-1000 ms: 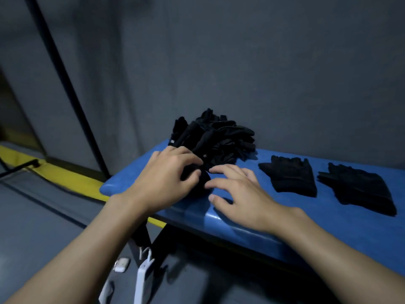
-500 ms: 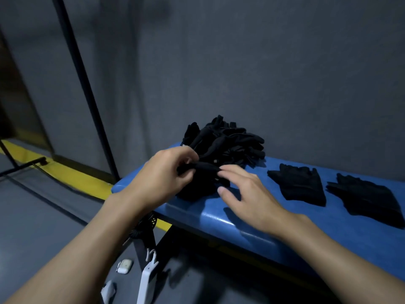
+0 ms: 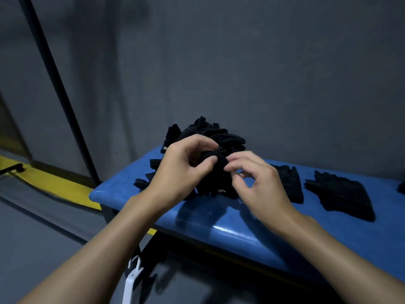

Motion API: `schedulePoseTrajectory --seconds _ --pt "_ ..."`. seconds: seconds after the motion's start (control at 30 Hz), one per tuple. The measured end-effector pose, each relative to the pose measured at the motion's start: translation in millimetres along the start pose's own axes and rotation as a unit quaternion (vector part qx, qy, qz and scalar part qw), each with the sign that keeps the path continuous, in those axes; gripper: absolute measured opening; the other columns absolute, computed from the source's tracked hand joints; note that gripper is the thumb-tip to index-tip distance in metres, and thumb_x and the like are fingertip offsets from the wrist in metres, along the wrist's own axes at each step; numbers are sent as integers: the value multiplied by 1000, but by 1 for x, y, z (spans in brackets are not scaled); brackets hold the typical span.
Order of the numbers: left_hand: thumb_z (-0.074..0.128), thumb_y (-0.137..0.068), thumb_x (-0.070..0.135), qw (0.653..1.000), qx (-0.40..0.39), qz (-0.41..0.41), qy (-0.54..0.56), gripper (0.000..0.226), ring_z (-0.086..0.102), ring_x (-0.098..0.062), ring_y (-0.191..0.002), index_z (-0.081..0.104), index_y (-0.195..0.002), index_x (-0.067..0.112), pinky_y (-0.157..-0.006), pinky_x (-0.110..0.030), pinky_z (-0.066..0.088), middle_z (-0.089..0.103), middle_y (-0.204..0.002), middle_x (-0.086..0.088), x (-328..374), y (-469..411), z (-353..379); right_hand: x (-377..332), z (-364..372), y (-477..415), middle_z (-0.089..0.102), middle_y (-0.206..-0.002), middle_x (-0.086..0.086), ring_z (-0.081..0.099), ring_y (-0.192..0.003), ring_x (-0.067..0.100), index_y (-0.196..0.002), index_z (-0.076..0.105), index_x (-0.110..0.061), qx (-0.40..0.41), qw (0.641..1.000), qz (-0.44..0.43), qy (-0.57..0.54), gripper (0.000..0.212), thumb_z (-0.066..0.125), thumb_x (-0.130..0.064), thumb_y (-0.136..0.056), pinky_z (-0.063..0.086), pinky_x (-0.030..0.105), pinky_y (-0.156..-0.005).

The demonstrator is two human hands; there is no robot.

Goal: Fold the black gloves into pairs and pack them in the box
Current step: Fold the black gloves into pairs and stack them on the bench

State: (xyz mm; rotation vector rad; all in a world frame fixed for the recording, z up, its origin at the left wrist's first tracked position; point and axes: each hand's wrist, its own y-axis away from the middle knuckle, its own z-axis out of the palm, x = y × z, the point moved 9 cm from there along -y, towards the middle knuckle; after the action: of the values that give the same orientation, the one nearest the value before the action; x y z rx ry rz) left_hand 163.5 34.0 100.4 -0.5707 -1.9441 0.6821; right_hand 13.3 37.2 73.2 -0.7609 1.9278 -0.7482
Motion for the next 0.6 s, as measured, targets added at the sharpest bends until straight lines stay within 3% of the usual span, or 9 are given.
schedulePoseTrajectory --seconds 0.1,0.2,0.3,0.43,0.6 --pt "73 -86 4 999 4 1 37 20 66 -6 -82 70 -97 20 -76 -18 50 71 -89 11 8 -7 15 9 -14 4 61 -108 -12 59 -105 8 -100 71 -13 1 1000 17 2 17 70 -4 -85 50 25 -85" --pt "74 -85 7 998 -5 7 65 18 65 -7 -83 70 -101 17 -78 -20 50 69 -88 10 15 -13 33 16 -35 5 59 -102 -13 60 -99 8 -99 67 -12 42 999 21 17 20 71 -2 -83 50 25 -84" --pt "79 -83 19 997 -44 -6 69 34 63 -2 -100 66 -114 20 -87 -25 52 68 -99 13 16 -18 55 30 -57 5 58 -100 -11 59 -97 7 -100 66 -13 82 995 50 36 23 70 -2 -81 51 30 -84" --pt "84 -77 24 989 -134 -53 43 67 58 3 -114 50 -134 28 -91 -14 45 64 -118 9 -4 -23 90 55 -85 8 59 -100 -13 62 -95 13 -103 67 -16 131 984 118 -8 25 69 -4 -81 55 45 -82" --pt "82 -78 9 977 -184 -64 90 66 65 0 -104 50 -134 21 -86 -11 45 70 -110 11 -11 -28 129 78 -107 16 61 -108 0 67 -98 18 -106 66 -18 163 968 183 -61 29 68 1 -84 56 42 -89"
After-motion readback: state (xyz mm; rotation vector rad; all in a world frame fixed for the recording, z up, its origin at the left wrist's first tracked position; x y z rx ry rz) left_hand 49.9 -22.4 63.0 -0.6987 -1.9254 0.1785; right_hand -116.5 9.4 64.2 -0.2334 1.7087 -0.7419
